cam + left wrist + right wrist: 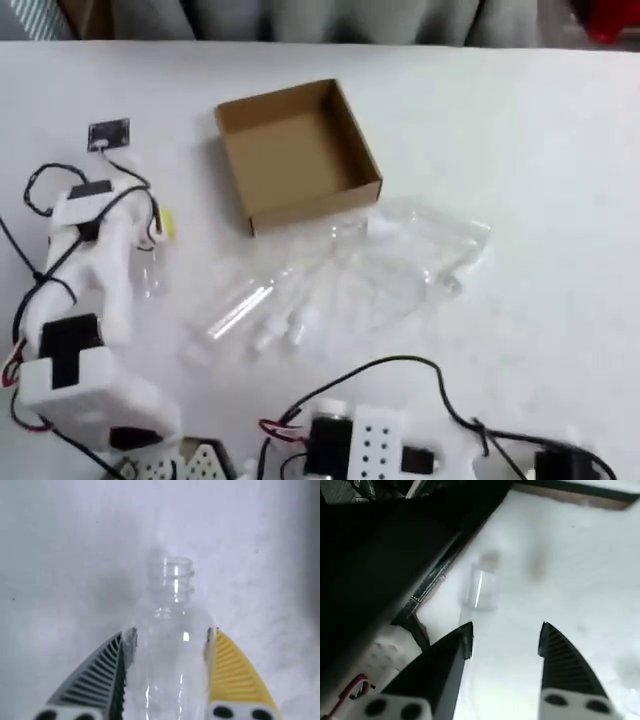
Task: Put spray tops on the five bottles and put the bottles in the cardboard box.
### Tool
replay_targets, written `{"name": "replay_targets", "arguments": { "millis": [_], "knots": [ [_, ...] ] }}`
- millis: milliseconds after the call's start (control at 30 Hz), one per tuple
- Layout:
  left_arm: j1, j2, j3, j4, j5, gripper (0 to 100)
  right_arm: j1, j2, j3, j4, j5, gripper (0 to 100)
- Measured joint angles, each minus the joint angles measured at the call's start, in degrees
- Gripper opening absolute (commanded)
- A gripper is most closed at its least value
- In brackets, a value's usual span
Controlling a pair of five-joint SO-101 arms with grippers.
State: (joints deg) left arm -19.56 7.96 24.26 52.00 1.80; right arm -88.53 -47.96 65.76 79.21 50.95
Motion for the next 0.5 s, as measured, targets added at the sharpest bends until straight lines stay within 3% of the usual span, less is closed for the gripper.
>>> {"name": "replay_targets", "arguments": {
  "millis": [133,367,500],
  "knots": [
    [0.00,0.00,0.00,0.00,0.00,7,5.19,-0.35,0.62,0.79,0.44,16.9],
    [0.00,0.00,0.00,0.00,0.00,7,18.99,-0.26,-7.56,5.63,0.35,3.3],
    [0.00,0.00,0.00,0.00,0.00,7,21.19,-0.26,-10.55,9.67,0.53,1.6]
  ]
}}
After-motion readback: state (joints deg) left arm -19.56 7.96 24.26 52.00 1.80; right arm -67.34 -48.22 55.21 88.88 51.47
